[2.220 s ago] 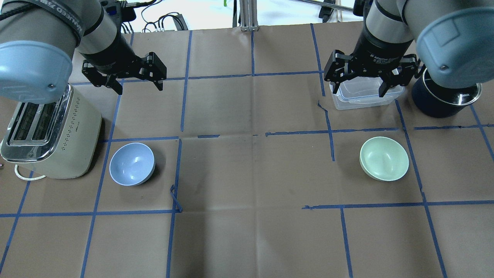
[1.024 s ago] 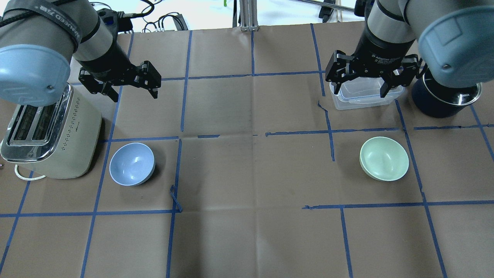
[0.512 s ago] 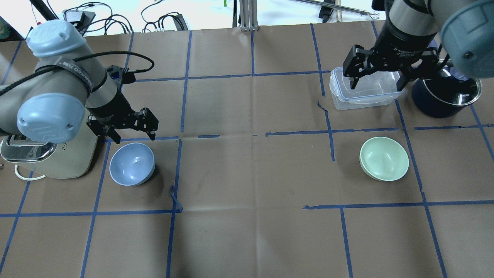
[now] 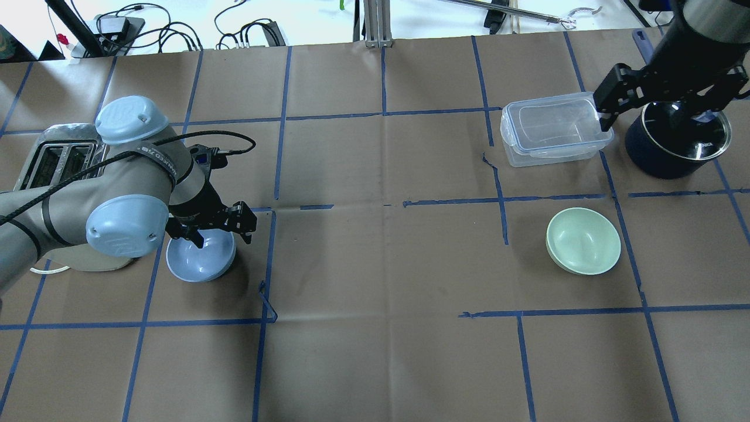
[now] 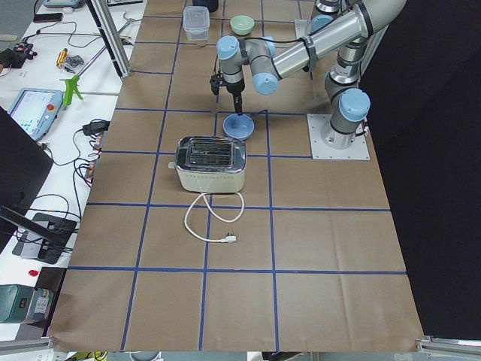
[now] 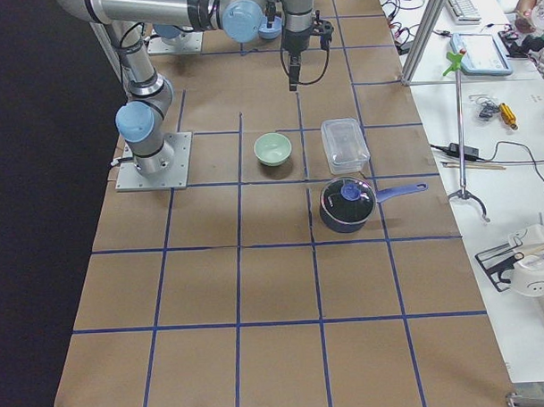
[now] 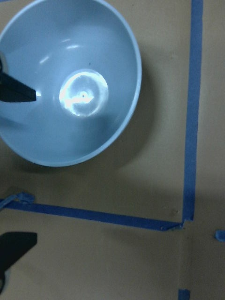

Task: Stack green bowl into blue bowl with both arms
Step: 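Lower left gripper onto blue bowl rim while right gripper nears green bowl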

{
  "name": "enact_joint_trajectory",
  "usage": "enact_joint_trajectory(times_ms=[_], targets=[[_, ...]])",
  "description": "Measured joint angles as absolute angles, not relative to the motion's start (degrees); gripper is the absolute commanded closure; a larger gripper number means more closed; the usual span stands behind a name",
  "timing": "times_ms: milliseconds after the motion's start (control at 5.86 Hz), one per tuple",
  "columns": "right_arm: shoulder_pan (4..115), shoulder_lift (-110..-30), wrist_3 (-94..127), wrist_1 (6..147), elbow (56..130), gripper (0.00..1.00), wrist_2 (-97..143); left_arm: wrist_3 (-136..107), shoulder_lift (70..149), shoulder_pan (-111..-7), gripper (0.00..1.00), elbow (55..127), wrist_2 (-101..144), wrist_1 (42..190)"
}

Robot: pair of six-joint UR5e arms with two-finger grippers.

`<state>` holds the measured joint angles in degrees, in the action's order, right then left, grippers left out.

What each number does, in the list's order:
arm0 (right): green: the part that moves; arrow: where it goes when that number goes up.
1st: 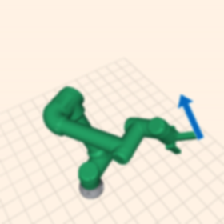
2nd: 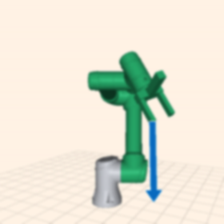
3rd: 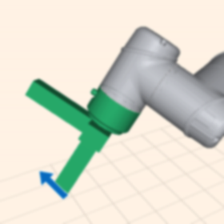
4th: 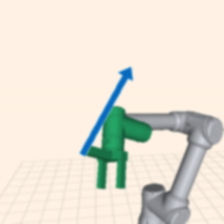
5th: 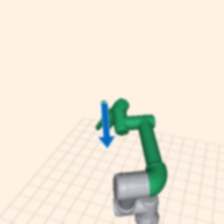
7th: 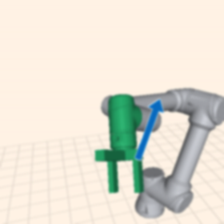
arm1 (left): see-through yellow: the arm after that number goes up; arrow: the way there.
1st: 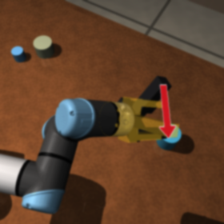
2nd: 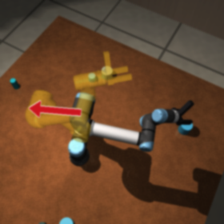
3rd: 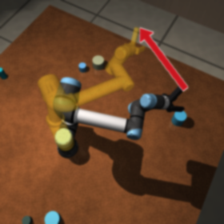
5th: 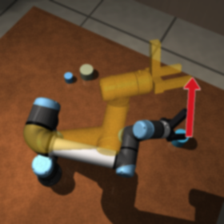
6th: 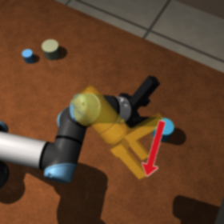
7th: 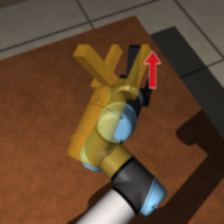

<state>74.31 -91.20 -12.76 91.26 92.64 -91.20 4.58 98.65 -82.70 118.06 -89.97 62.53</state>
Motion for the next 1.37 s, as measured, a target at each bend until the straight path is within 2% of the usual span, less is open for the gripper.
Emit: enact_joint_trajectory(times_ms=[171,341,512,854,1366], targets=[[70.9,-92.9,-16.9,92.0,96.0,0.00,-90.9,4.4,100.9,-82.7,0.37,118.1,-89.9,60.6],[69.2,-95.1,-18.9,94.5,100.8,0.00,-90.7,4.2,102.4,-82.7,0.75,117.9,-89.9,59.8],[67.7,-96.3,-21.1,98.2,105.2,0.00,-90.7,4.2,103.0,-82.6,0.98,117.8,-90.0,59.5],[64.8,-94.9,-23.6,104.4,110.9,0.00,-90.5,4.3,103.2,-82.6,1.00,117.5,-90.4,59.7],[64.7,-87.2,-23.0,114.3,115.6,0.00,-90.3,3.4,102.0,-83.4,1.00,115.5,-90.2,61.8]])
